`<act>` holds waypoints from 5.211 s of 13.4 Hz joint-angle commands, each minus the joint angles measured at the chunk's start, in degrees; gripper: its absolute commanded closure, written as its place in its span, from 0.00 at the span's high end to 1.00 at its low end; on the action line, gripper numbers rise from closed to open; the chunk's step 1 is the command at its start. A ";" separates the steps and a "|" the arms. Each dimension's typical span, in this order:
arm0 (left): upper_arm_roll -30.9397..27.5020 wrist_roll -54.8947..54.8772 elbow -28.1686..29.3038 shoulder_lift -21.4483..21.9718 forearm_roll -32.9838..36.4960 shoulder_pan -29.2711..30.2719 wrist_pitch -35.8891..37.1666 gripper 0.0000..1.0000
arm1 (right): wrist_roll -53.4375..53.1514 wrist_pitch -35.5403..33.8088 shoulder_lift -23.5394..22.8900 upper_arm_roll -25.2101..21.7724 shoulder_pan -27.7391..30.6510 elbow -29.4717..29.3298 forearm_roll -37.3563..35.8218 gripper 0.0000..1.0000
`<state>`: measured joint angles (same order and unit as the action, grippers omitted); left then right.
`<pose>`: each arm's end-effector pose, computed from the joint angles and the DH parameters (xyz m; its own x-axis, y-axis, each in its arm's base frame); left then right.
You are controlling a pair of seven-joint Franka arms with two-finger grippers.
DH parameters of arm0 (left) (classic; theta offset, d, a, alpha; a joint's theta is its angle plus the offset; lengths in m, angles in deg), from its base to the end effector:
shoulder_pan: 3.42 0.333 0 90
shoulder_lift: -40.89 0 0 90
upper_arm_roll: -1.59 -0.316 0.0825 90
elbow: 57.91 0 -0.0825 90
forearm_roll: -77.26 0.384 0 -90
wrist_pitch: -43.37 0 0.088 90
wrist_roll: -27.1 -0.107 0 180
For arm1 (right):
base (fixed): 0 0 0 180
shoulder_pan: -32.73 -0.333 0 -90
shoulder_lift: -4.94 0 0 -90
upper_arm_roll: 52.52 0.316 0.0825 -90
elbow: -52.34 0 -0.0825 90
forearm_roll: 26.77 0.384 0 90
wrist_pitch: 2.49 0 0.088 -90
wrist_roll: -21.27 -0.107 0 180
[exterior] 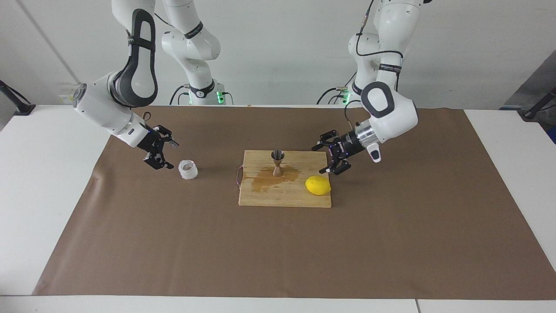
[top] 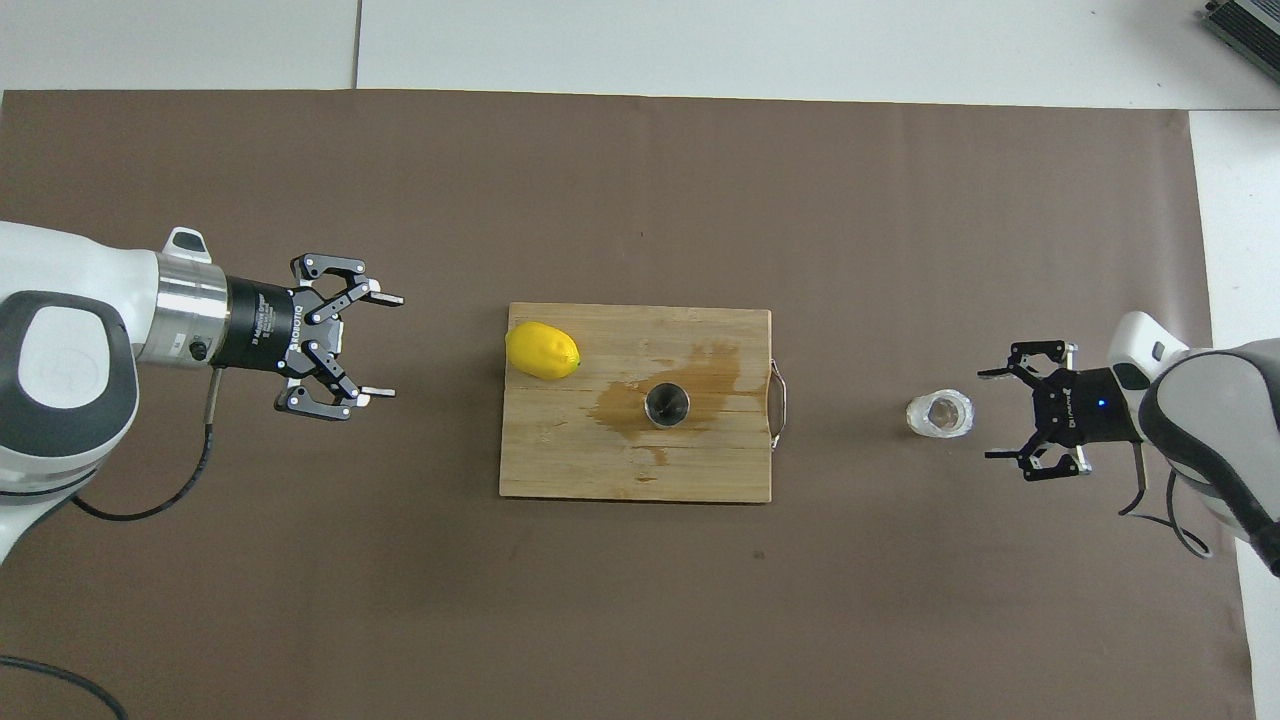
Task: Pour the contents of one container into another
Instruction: 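Withdraw the left gripper while the right gripper reaches the white cup, then close the right gripper around the white cup while the left gripper retracts, then lift the white cup and carry it over the steel cup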
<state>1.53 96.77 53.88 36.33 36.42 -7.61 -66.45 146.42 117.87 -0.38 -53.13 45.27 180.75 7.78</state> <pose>0.5662 -0.0873 0.4441 0.1168 0.7801 -0.6146 0.9916 -0.1267 0.0276 0.5054 -0.0902 0.3158 -0.0079 0.8634 0.5045 0.9999 0.0127 -0.0060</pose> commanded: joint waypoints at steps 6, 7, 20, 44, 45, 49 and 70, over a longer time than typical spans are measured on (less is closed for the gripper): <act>0.42 -9.26 -18.62 -7.04 21.67 2.35 8.40 1.00 | 5.72 2.60 -5.22 0.61 1.00 0.96 5.78 1.00; 0.42 -12.59 -18.71 -7.04 23.69 2.35 8.40 1.00 | 6.25 2.69 -5.23 0.61 0.82 1.40 7.79 1.00; 0.24 -64.09 -24.34 -3.45 37.33 2.35 8.92 1.00 | 7.22 5.42 -4.96 0.79 -1.82 4.30 11.24 1.00; 0.68 -77.40 -24.34 3.58 41.46 0.50 21.85 1.00 | -5.15 4.80 0.48 2.28 -5.68 2.55 13.35 0.30; 0.68 -77.31 -23.64 3.85 41.55 0.15 21.32 1.00 | -7.09 4.72 0.83 2.28 -6.90 2.11 13.26 0.31; 0.68 -76.96 -14.36 10.51 41.38 0.76 14.67 1.00 | -16.93 5.24 3.30 2.37 -11.04 0.71 12.56 0.31; 0.33 -79.78 -18.89 8.87 39.35 1.82 19.91 1.00 | -74.17 10.96 0.58 2.37 -37.41 -13.53 -29.89 0.31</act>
<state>2.00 17.61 36.64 45.97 76.46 -6.04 -48.08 74.04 129.01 1.50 -50.74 8.59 169.13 -19.72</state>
